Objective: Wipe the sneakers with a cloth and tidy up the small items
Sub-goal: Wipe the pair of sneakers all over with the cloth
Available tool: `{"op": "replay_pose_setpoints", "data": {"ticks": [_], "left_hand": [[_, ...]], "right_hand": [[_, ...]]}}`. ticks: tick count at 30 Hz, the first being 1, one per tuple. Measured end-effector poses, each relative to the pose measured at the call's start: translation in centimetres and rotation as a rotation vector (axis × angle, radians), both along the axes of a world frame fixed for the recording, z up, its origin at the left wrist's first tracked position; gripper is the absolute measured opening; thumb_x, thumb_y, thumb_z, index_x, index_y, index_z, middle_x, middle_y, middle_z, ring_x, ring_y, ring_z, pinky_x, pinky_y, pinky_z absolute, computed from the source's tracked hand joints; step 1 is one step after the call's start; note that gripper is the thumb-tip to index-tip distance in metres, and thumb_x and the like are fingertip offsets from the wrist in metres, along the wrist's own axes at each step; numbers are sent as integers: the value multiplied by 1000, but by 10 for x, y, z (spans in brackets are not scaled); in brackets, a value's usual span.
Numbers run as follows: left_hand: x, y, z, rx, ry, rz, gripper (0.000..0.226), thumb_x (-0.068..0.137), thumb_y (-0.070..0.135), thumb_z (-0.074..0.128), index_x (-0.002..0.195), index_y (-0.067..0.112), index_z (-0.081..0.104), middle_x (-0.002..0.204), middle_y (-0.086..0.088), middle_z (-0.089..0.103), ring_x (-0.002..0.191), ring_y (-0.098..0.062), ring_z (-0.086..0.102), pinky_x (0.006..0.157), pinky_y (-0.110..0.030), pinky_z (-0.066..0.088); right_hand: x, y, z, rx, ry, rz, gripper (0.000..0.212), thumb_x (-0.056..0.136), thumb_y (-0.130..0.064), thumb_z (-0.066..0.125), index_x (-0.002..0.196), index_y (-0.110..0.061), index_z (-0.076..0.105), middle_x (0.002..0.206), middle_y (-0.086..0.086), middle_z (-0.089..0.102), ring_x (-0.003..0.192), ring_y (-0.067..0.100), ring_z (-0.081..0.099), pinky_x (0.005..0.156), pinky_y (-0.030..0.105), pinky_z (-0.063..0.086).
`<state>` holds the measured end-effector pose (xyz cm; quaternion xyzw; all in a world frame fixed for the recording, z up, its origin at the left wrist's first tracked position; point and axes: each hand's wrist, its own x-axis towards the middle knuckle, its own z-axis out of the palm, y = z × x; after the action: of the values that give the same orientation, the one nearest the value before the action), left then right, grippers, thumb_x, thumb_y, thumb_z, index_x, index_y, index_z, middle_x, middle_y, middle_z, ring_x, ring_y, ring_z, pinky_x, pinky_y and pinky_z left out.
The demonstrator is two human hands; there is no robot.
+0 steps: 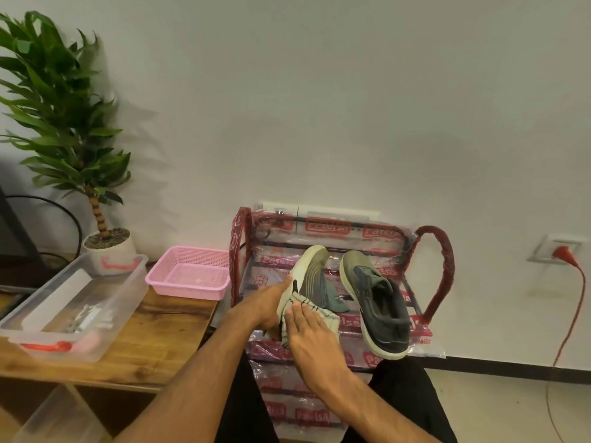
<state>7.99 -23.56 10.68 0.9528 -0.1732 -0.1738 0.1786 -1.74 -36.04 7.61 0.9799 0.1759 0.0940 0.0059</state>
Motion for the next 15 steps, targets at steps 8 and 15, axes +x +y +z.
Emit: {"op": "replay_pose_setpoints", "data": {"ticks": [8, 15], "left_hand": [[-2, 0, 5, 10, 10, 39, 122, 72, 4, 80, 153, 41, -4, 149, -15, 38, 134, -35, 41, 106, -50, 41], [-3, 3, 9, -42, 28, 23, 125, 68, 3, 83, 152, 45, -1, 142, -12, 47, 126, -32, 49, 101, -48, 47]], "right_hand": [[58, -14, 18, -20, -61, -38, 70, 90, -14, 62, 148, -1, 26, 154, 18, 31, 143, 28, 26, 120, 35, 15], [65, -9, 28, -32, -28, -74, 66, 92, -8, 57, 147, 3, 24, 152, 22, 30, 142, 32, 26, 120, 38, 18]]}}
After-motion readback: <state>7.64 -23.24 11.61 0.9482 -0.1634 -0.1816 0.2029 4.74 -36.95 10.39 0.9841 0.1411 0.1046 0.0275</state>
